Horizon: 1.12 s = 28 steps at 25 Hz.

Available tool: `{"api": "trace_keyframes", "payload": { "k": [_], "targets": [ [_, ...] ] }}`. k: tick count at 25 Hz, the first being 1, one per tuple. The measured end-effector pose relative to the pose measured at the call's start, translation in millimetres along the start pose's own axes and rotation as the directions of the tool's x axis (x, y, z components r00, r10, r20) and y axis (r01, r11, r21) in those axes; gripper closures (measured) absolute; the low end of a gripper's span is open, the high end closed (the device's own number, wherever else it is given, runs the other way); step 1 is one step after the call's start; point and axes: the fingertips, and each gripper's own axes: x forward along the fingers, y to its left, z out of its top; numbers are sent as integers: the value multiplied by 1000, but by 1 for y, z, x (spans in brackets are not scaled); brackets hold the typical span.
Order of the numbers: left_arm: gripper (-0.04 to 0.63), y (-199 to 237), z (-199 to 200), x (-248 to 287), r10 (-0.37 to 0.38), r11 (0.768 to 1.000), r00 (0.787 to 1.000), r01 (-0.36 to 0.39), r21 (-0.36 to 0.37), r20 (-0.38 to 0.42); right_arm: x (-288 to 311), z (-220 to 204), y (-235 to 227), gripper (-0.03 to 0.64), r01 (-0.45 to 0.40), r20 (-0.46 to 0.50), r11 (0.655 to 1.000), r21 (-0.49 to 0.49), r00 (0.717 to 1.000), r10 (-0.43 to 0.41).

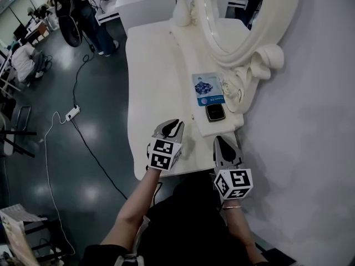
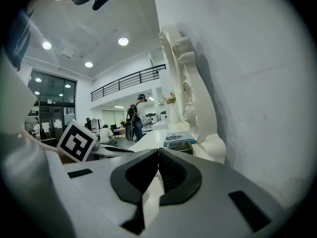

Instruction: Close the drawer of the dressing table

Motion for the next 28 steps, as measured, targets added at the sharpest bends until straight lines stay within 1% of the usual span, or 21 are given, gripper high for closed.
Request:
{"api": "trace_keyframes", "payload": {
  "k": [5,14,28],
  "targets": [
    [554,6,11,-26,16,1000,999,-15,-21,51,1,3,12,612,-15,8,1000,-13,1000,15],
    [586,23,23,-71,73,997,990,-70,-29,118,-1,8,29,612,-34,21,999,-36,999,34],
    [590,38,24,-104,131,991,979,-124,-54,158,-2,11,39,614,-50,20,996,-67,998,51]
  ]
}}
